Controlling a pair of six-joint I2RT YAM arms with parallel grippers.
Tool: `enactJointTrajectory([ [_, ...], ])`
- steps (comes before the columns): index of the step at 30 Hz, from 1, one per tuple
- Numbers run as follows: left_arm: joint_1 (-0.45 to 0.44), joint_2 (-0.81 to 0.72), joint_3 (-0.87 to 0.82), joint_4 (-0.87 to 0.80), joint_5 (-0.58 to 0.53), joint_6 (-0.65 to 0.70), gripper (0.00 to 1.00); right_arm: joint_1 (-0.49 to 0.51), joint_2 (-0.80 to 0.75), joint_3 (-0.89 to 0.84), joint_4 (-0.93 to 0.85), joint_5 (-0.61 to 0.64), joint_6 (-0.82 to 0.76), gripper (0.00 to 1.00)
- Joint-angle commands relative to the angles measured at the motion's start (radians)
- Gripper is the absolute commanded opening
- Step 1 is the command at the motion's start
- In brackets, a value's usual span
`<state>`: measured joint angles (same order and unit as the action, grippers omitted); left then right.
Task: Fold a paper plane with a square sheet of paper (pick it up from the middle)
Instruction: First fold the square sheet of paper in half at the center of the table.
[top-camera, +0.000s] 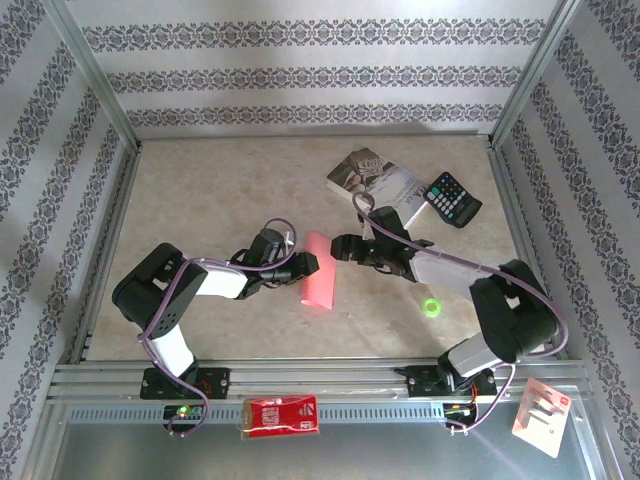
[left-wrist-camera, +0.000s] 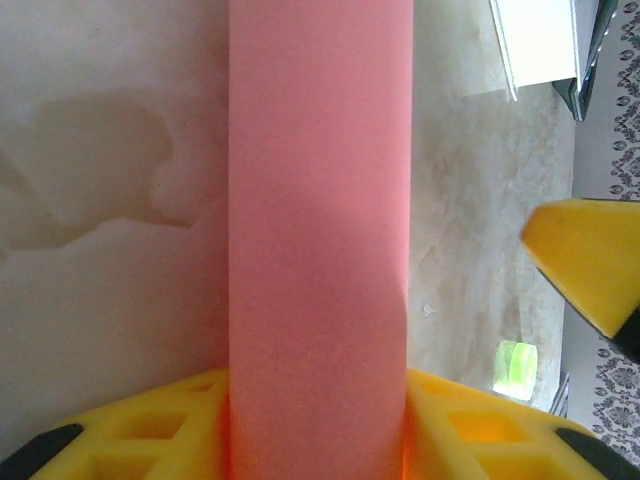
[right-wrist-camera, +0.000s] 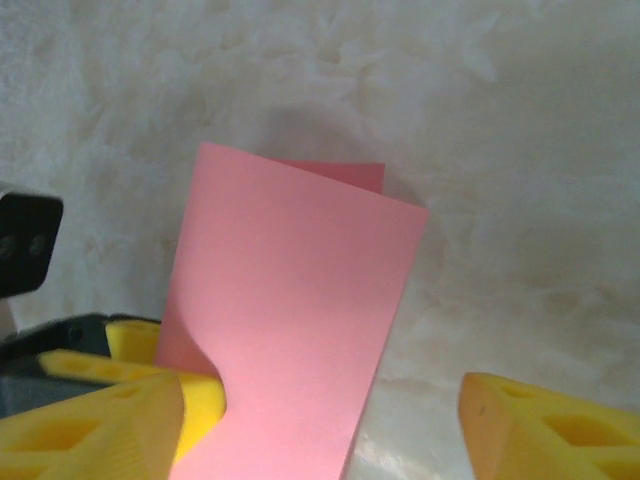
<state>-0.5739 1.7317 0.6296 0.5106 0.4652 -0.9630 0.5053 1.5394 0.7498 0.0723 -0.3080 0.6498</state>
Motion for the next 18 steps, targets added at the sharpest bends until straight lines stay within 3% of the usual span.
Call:
enactJointTrajectory([
  [1,0.014,-0.002,-0.031,-0.019,-0.06,0.049,0.42,0.017,0.064,0.051,0.072,-0.004,0.058,0.66],
  [9,0.014,0.015,-0.031,-0.027,-0.057,0.059,0.43,0.021,0.217,0.101,0.116,-0.039,0.074,0.49],
  [18,0.014,-0.019,0.023,-0.218,-0.101,0.156,0.56,0.022,0.29,0.128,0.169,-0.104,0.09,0.45],
])
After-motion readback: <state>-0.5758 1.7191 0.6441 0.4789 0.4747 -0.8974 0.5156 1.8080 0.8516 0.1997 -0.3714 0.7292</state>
